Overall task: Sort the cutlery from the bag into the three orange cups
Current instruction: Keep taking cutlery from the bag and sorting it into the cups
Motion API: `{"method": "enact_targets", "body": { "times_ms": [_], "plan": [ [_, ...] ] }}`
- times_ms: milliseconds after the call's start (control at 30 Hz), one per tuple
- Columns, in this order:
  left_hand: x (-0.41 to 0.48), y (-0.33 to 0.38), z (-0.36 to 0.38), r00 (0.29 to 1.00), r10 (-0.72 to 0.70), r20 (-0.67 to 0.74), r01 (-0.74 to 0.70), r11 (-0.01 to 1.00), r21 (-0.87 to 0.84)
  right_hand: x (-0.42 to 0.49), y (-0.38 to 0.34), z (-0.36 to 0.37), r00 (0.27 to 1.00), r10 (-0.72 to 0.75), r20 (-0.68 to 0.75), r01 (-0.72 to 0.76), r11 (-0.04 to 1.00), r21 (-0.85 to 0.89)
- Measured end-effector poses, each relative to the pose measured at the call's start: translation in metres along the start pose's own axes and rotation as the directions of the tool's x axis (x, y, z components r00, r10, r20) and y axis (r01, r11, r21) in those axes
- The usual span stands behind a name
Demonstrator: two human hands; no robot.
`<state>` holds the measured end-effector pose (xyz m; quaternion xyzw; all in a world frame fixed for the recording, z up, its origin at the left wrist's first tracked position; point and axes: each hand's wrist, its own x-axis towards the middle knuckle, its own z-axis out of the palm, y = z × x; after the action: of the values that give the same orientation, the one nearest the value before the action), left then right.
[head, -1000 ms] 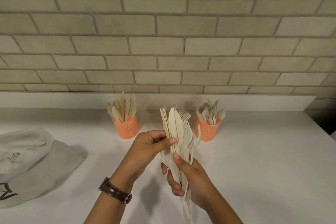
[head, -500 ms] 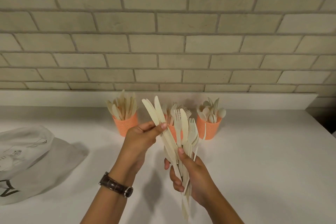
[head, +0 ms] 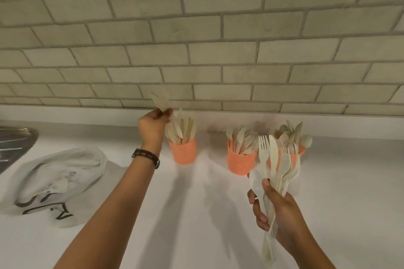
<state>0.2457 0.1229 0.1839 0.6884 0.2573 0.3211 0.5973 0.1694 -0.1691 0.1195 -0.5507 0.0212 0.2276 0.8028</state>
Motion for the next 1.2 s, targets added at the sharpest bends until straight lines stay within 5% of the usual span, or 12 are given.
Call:
{"method": "enact_targets", "body": {
  "times_ms": [133,300,400,500,667,767,833,900,1000,1200],
  "plan": [
    [0.007,-0.03,0.022,0.999,-0.05,-0.005,0.05,0.999,0.003,0.003,-0.001,0.003,1.0,0.002,-0.003,-0.003,0.999,-0.037],
    [0.001,-0.066,0.03,0.995,0.094,-0.045,-0.081,0.969,0.232,0.004,0.0,0.003,1.0,0.021,0.002,-0.021,0.998,-0.055],
    [-0.011,-0.078,0.032,0.984,0.09,-0.151,-0.022,0.914,0.404,0.004,0.002,0.004,0.999,0.034,0.005,-0.033,0.996,-0.077],
    [-0.018,-0.086,0.031,0.993,0.044,-0.112,0.021,0.85,0.526,0.003,0.002,0.006,0.999,0.043,0.008,-0.042,0.994,-0.097],
    [-0.026,-0.08,0.02,0.993,0.098,-0.059,-0.045,0.808,0.587,0.001,-0.001,0.007,0.998,0.056,0.009,-0.055,0.995,-0.083],
    [-0.063,-0.054,0.02,0.973,0.218,-0.08,-0.164,0.888,0.43,-0.001,-0.002,0.008,0.998,0.06,0.019,-0.059,0.996,-0.067],
    [-0.1,-0.03,0.026,0.955,0.296,0.019,-0.292,0.931,0.219,-0.004,-0.002,0.008,0.997,0.061,0.046,-0.059,0.997,-0.054],
    [-0.136,-0.009,0.033,0.925,0.259,0.278,-0.29,0.954,0.077,-0.006,-0.002,0.01,0.995,0.062,0.084,-0.058,0.997,-0.044],
    [-0.173,0.004,0.042,0.822,0.129,0.555,-0.208,0.975,0.081,-0.01,-0.001,0.012,0.99,0.067,0.122,-0.063,0.997,-0.04],
    [-0.183,0.004,0.046,0.864,0.177,0.471,-0.338,0.897,0.283,-0.016,0.001,0.015,0.986,0.032,0.162,-0.012,0.992,-0.122]
  ]
}}
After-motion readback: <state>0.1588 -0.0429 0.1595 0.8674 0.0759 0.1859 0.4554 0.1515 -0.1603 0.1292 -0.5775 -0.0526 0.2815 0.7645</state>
